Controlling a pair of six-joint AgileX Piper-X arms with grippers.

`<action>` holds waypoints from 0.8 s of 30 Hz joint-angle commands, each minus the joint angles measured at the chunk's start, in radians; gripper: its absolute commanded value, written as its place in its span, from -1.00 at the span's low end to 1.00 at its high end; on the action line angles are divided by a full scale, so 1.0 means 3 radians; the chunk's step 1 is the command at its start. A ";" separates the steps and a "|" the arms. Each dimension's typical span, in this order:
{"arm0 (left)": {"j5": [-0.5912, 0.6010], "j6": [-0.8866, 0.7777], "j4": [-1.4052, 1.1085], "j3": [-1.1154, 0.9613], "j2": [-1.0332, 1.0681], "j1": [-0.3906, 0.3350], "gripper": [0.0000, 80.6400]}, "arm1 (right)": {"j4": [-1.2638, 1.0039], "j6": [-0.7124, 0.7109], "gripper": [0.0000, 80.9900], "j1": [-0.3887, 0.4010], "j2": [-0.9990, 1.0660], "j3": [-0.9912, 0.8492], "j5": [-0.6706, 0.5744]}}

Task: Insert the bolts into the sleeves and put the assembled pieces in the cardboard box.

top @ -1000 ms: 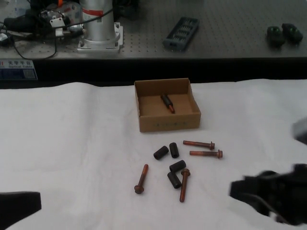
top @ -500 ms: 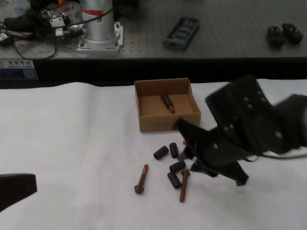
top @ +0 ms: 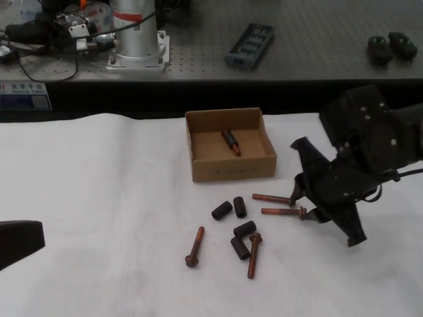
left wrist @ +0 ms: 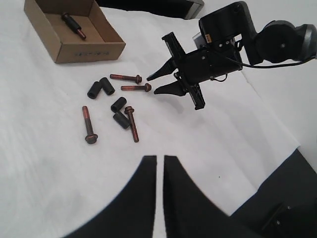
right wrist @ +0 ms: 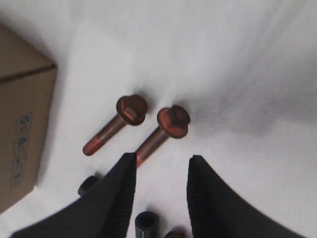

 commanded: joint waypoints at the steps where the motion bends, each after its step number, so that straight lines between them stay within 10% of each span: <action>1: 0.0033 -0.0022 -0.0025 -0.0046 0.0001 0.0003 -0.89 | -0.0052 0.0091 -0.32 -0.0031 0.0002 -0.0041 0.0064; 24: 0.0033 -0.0022 -0.0124 -0.0046 0.0001 0.0003 -0.89 | -0.0378 0.0156 -0.38 0.0034 0.0210 -0.0054 -0.0051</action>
